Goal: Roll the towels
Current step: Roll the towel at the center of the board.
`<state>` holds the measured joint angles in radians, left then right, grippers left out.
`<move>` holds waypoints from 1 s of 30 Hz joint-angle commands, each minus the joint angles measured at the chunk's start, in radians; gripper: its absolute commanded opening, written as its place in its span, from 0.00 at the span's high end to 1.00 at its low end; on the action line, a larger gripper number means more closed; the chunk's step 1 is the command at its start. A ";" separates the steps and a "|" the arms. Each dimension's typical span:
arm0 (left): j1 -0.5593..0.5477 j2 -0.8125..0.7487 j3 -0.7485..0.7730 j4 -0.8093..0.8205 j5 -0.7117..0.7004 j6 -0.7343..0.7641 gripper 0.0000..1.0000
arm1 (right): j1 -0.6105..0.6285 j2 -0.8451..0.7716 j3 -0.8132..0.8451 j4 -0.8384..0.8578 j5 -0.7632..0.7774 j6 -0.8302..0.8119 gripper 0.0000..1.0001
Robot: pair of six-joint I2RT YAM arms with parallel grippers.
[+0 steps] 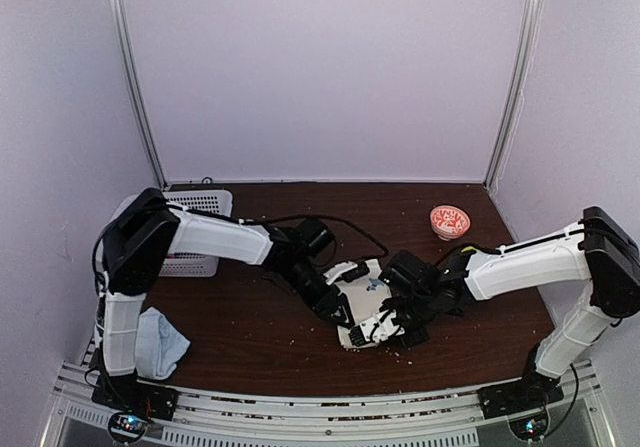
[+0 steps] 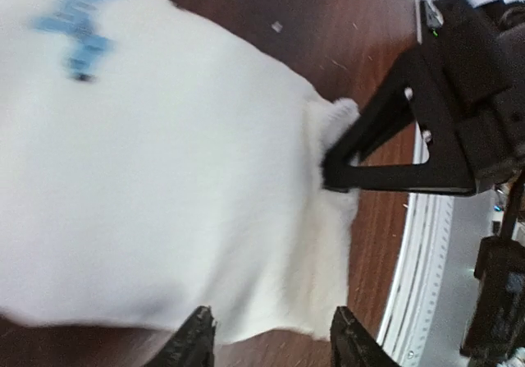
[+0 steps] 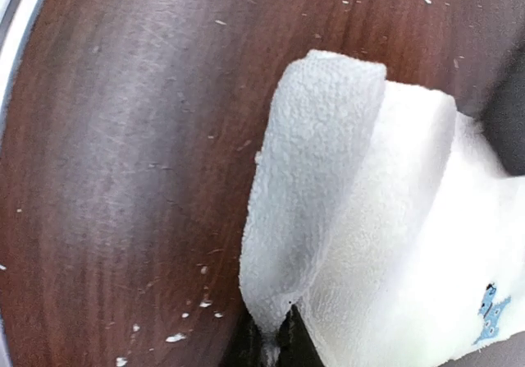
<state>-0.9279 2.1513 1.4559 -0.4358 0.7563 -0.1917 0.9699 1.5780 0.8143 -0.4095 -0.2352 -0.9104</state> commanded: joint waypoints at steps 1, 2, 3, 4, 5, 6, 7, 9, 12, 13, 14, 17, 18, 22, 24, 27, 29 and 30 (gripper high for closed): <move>0.054 -0.237 -0.093 0.106 -0.387 0.091 0.49 | 0.007 0.046 0.062 -0.283 -0.129 0.052 1.00; 0.054 -0.273 -0.108 0.110 -0.437 0.099 0.49 | 0.006 0.059 0.081 -0.316 -0.150 0.068 1.00; 0.053 -0.310 -0.130 0.122 -0.488 0.100 0.48 | 0.001 0.075 0.107 -0.351 -0.177 0.080 1.00; 0.052 -0.347 -0.160 0.144 -0.527 0.102 0.48 | -0.010 0.094 0.119 -0.384 -0.207 0.086 1.00; 0.047 -0.395 -0.198 0.178 -0.562 0.104 0.48 | -0.026 0.118 0.152 -0.423 -0.240 0.085 1.00; 0.040 -0.466 -0.246 0.225 -0.589 0.107 0.48 | -0.047 0.147 0.180 -0.463 -0.271 0.077 1.00; 0.031 -0.521 -0.294 0.298 -0.612 0.118 0.48 | -0.072 0.174 0.205 -0.511 -0.306 0.066 1.00; 0.014 -0.629 -0.396 0.413 -0.628 0.141 0.49 | -0.134 0.238 0.272 -0.590 -0.376 0.051 1.00; -0.009 -0.737 -0.499 0.499 -0.638 0.180 0.46 | -0.227 0.370 0.398 -0.725 -0.465 0.023 1.00; -0.028 -0.751 -0.509 0.495 -0.652 0.208 0.45 | -0.252 0.420 0.444 -0.767 -0.488 0.015 1.00; -0.069 -0.755 -0.506 0.478 -0.698 0.253 0.45 | -0.277 0.467 0.483 -0.801 -0.516 0.016 1.00; -0.198 -0.726 -0.472 0.428 -0.813 0.363 0.44 | -0.327 0.632 0.596 -0.908 -0.550 -0.001 1.00; -0.244 -0.705 -0.453 0.414 -0.833 0.399 0.45 | -0.339 0.678 0.630 -0.935 -0.557 0.006 1.00; -0.350 -0.552 -0.336 0.330 -0.812 0.480 0.47 | -0.358 0.788 0.702 -0.946 -0.548 0.067 1.00; -0.353 -0.478 -0.270 0.292 -0.774 0.479 0.50 | -0.359 0.803 0.713 -0.938 -0.541 0.089 1.00; -0.352 -0.382 -0.197 0.256 -0.750 0.495 0.52 | -0.359 0.800 0.712 -0.909 -0.529 0.125 1.00; -0.352 -0.318 -0.145 0.221 -0.730 0.508 0.53 | -0.362 0.795 0.708 -0.892 -0.518 0.140 1.00; -0.352 -0.287 -0.115 0.197 -0.719 0.516 0.56 | -0.362 0.794 0.709 -0.883 -0.512 0.146 1.00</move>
<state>-1.2900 1.7786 1.2407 -0.1600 -0.0029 0.2661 0.6086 2.3287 1.5402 -1.4391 -0.9203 -0.8143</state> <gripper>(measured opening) 0.473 0.032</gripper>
